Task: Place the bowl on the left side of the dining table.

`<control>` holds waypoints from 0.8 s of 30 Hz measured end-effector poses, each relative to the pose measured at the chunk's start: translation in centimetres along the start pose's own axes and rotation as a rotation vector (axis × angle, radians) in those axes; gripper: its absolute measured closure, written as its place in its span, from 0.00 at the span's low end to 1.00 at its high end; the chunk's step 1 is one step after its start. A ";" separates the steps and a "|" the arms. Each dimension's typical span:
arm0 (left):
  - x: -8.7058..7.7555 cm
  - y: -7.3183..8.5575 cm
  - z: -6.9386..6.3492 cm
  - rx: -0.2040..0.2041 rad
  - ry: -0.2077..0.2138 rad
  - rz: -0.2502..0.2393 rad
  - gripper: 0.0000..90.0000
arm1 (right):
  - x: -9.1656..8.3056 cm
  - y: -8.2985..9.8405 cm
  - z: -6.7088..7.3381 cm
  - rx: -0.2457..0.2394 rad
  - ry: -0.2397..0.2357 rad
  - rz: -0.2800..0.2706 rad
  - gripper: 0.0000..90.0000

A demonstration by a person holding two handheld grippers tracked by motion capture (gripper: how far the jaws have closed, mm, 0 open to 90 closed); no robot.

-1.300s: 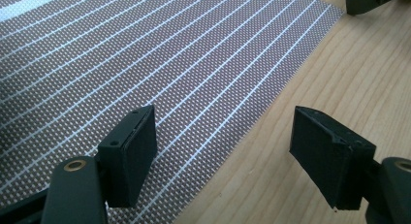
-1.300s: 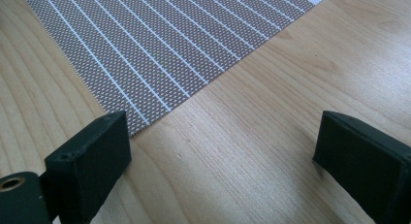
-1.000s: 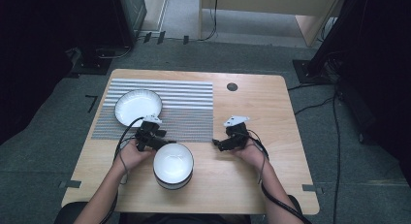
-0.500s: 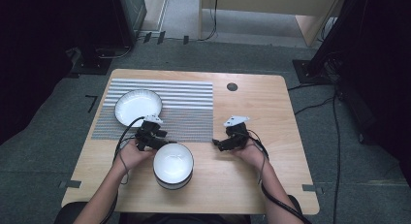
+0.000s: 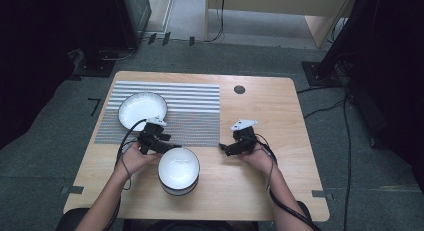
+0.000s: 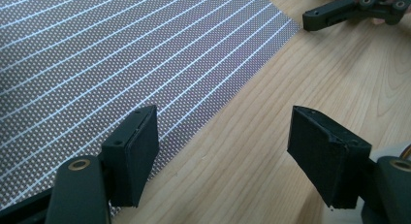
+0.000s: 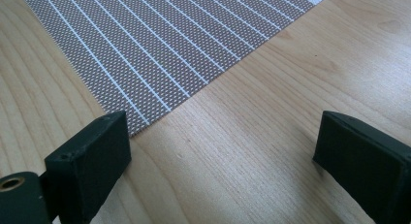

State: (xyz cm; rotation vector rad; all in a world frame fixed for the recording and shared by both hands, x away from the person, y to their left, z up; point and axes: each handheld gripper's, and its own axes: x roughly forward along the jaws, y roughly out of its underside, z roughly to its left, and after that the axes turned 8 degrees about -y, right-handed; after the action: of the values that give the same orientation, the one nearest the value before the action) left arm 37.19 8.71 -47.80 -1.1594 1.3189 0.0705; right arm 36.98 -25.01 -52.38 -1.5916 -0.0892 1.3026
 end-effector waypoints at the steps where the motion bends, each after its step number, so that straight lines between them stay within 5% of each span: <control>1: 0.0 0.0 0.0 0.000 -0.001 0.000 0.29 | 0.0 0.0 0.0 0.000 0.000 0.000 0.06; 24: -2.4 -0.9 -0.5 0.042 -0.010 0.013 0.29 | 0.0 0.0 0.0 0.000 0.001 0.000 0.06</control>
State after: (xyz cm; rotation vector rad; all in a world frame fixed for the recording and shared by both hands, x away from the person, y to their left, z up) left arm 36.56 9.25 -45.30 -1.1144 1.3135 0.0575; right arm 36.98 -25.02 -52.38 -1.5926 -0.0890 1.3019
